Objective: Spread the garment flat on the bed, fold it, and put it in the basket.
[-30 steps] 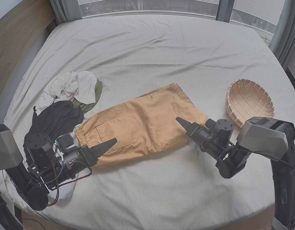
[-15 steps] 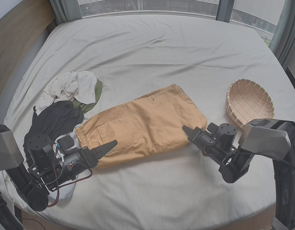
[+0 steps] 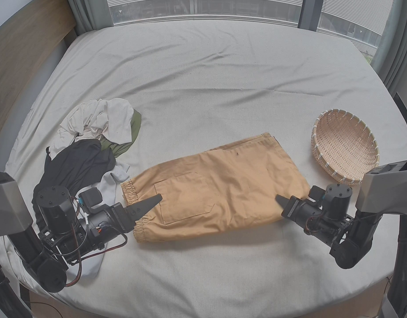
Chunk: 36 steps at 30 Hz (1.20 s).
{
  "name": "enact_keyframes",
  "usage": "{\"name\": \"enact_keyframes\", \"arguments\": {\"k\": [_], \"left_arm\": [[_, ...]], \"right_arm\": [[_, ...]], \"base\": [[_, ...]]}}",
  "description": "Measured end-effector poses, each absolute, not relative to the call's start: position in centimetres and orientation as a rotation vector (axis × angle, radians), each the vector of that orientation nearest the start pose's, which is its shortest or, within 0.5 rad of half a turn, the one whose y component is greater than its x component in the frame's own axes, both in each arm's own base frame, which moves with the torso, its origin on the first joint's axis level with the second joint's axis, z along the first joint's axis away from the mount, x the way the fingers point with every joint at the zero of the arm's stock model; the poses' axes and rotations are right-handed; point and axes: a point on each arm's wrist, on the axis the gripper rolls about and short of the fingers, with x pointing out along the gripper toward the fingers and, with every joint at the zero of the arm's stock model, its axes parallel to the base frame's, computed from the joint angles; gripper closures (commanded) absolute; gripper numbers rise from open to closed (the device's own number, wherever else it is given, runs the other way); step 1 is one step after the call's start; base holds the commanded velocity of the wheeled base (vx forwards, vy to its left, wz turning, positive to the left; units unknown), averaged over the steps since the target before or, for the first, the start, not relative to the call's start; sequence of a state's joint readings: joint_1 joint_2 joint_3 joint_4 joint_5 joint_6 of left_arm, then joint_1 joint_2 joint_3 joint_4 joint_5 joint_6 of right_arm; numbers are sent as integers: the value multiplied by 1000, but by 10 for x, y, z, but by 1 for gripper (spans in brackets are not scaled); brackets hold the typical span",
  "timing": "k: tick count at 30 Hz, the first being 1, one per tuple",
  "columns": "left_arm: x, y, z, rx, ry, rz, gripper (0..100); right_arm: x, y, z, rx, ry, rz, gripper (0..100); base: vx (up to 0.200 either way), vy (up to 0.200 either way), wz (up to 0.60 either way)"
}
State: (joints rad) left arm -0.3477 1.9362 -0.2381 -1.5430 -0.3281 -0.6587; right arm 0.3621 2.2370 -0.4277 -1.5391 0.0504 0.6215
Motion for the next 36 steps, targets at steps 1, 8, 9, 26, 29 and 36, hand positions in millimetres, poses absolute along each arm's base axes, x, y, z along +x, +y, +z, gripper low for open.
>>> {"name": "enact_keyframes", "arguments": {"k": [1, 8, 9, 26, 29, 36], "left_arm": [[242, -95, 81, -631, 376, -596, 0], [243, -95, 67, -628, 433, -573, 0], [243, -95, 64, -628, 444, -569, 0], [259, -93, 15, -601, 566, -406, 0], [262, -92, 9, -583, 568, -378, 0], [277, -94, 0, -560, 542, -343, 0]], "right_arm": [[291, 110, 20, 560, 401, 300, 100], [271, 99, 12, 517, 461, 232, 100], [271, 99, 11, 515, 464, 227, 100], [269, 79, 14, 524, 448, 133, 0], [271, 65, 21, 539, 415, 92, 0], [274, 35, 41, 571, 328, 44, 0]], "base": [[0, 0, 0], [0, 0, 0], [0, 0, 0], [0, 0, 0], [0, 0, 0], [0, 0, 0]]}}
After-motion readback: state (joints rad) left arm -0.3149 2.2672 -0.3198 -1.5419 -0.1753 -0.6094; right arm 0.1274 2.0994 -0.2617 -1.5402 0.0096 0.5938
